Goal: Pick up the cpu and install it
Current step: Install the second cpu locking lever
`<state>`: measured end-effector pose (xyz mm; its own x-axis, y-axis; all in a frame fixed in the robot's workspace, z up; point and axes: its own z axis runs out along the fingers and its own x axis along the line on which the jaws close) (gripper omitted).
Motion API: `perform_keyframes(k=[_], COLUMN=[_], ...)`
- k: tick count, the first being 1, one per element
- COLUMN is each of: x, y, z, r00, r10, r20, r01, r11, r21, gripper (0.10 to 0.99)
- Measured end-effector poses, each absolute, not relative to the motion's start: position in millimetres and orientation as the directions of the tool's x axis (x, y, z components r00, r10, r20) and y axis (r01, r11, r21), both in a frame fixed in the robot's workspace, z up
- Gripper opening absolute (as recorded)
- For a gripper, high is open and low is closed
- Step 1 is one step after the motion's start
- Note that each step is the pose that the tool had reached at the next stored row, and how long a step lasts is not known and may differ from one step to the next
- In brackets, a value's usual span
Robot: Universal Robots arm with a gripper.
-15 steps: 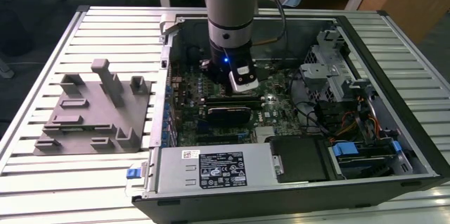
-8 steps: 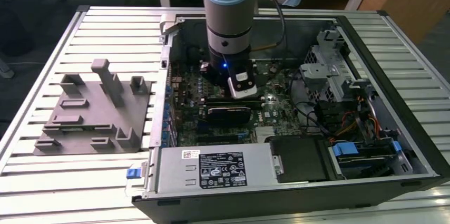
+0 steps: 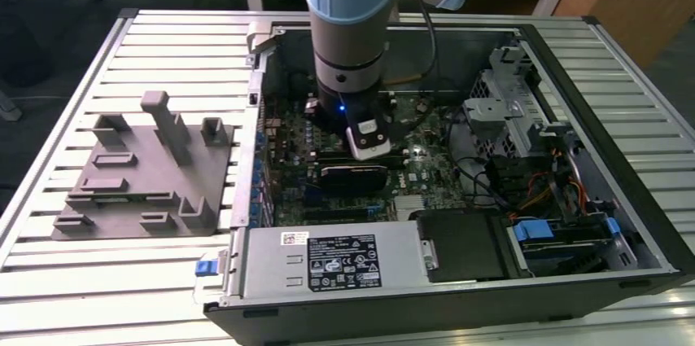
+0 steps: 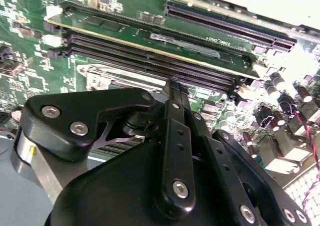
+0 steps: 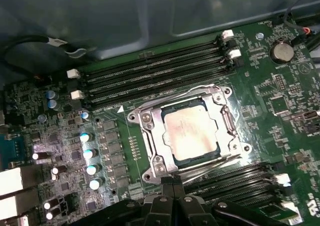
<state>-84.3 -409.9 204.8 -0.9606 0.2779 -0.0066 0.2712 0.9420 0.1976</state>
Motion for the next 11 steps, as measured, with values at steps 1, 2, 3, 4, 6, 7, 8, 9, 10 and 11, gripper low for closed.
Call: perform_keyframes(k=[1, 2, 3, 4, 6, 7, 8, 9, 10, 11], x=[-85.4, -86.4, -87.2, -88.3, -91.0, -92.4, -93.4, -94.0, -94.2, -94.4], y=[-410.3, -410.7, -410.9, -411.0, -411.3, -411.3, -411.3, -411.3, -411.3, -411.3], z=[203.9, 203.1, 202.5, 201.9, 201.0, 200.4, 199.8, 199.2, 198.6, 197.9], r00=[-0.961, -0.961, -0.961, -0.961, -0.961, -0.961, -0.961, -0.961, -0.961, -0.961], r10=[0.278, 0.278, 0.278, 0.278, 0.278, 0.278, 0.278, 0.278, 0.278, 0.278], r20=[-0.005, -0.004, -0.004, -0.003, -0.002, -0.002, 0.0, 0.001, 0.003, 0.004], r01=[0.271, 0.271, 0.271, 0.271, 0.271, 0.271, 0.271, 0.271, 0.271, 0.271], r11=[0.941, 0.94, 0.94, 0.94, 0.939, 0.938, 0.938, 0.936, 0.935, 0.934], r21=[0.202, 0.206, 0.207, 0.208, 0.212, 0.215, 0.218, 0.223, 0.228, 0.233], gripper=[0.106, 0.106, 0.106, 0.106, 0.106, 0.106, 0.106, 0.106, 0.106, 0.106])
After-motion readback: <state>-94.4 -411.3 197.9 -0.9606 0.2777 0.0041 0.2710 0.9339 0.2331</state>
